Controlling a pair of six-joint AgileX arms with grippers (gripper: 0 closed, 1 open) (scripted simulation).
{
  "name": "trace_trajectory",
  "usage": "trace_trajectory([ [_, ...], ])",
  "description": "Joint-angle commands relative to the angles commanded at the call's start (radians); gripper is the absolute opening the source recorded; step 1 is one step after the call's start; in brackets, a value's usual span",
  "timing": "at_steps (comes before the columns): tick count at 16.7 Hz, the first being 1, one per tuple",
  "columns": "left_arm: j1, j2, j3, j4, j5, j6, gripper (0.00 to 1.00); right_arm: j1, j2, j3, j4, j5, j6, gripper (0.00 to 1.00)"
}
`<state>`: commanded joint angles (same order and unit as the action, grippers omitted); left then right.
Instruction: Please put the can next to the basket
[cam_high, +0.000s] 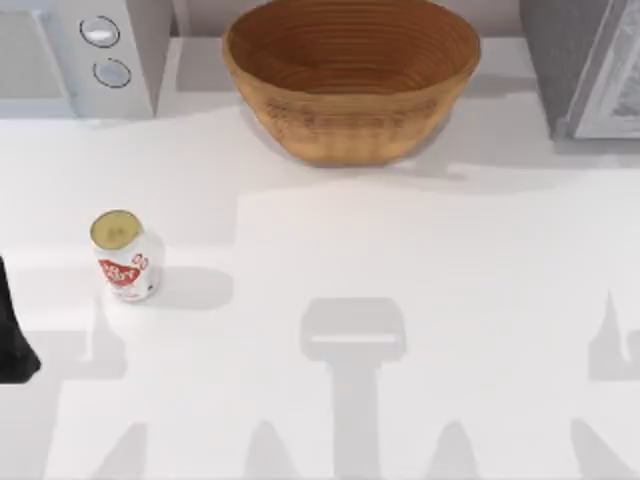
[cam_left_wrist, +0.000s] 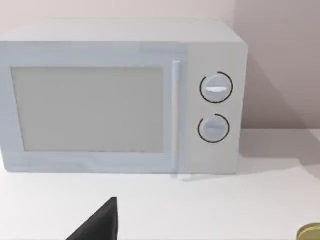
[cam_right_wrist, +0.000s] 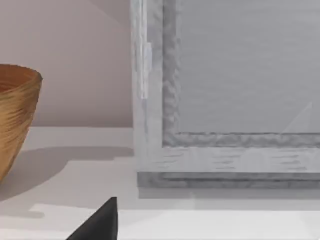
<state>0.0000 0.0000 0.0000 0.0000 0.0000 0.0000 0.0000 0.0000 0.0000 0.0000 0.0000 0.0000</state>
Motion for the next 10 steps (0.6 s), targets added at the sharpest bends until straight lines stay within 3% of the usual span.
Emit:
trace_trajectory([
  [5,-0.011,0.062,0.061,-0.050,0.002,0.023,1.00,0.000,0.000,0.000,0.000,0.000,0.000,1.00],
  [10,-0.053,0.375,0.348,-0.265,0.002,0.124,1.00,0.000,0.000,0.000,0.000,0.000,0.000,1.00],
])
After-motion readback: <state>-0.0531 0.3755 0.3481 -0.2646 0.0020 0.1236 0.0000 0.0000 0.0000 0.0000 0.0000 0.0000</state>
